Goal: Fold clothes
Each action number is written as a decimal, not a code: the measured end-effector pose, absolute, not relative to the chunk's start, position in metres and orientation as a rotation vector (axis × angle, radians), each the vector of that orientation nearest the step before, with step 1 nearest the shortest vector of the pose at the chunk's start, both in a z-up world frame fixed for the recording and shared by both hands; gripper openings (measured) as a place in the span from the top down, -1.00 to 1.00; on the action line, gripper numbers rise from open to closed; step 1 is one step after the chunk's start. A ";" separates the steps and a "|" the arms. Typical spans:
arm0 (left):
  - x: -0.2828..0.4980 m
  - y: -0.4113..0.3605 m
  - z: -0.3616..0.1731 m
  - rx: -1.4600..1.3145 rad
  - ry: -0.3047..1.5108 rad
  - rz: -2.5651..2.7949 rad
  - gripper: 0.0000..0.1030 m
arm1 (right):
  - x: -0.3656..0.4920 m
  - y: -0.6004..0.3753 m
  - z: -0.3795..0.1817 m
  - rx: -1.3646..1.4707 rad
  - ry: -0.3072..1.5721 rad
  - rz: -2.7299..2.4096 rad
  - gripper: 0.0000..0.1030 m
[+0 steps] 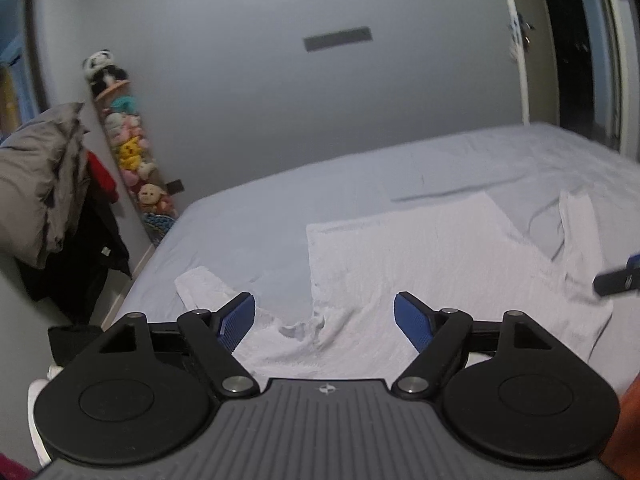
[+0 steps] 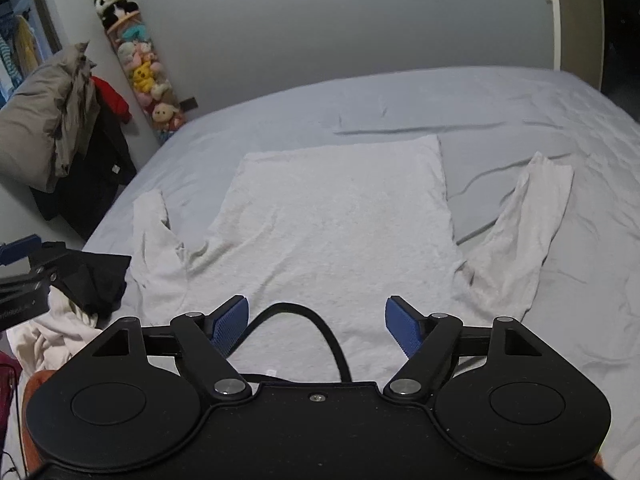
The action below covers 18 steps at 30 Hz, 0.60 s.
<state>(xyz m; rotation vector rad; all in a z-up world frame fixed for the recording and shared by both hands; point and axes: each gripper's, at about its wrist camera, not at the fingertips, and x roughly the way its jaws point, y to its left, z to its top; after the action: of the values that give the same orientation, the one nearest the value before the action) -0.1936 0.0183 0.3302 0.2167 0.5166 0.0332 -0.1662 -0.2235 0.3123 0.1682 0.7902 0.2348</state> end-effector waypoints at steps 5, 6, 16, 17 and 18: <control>-0.207 0.015 0.324 0.145 0.511 0.040 -0.58 | -0.194 -0.203 0.312 0.092 0.712 0.212 -0.43; -0.208 0.016 0.324 0.121 0.517 0.033 -0.58 | -0.200 -0.202 0.311 0.106 0.698 0.204 -0.43; -0.215 0.019 0.317 0.090 0.520 0.062 -0.58 | -0.214 -0.182 0.310 0.058 0.661 0.141 -0.57; -0.217 0.020 0.318 0.096 0.513 0.057 -0.58 | -0.214 -0.180 0.308 0.054 0.661 0.142 -0.57; -0.219 0.020 0.319 0.103 0.512 0.047 -0.58 | -0.214 -0.178 0.307 0.049 0.662 0.145 -0.57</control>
<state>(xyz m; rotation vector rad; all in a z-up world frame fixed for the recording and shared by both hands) -0.2188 0.0203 0.3190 0.1026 0.5125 0.0468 -0.2142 -0.1779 0.3067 0.0493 0.6617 0.1452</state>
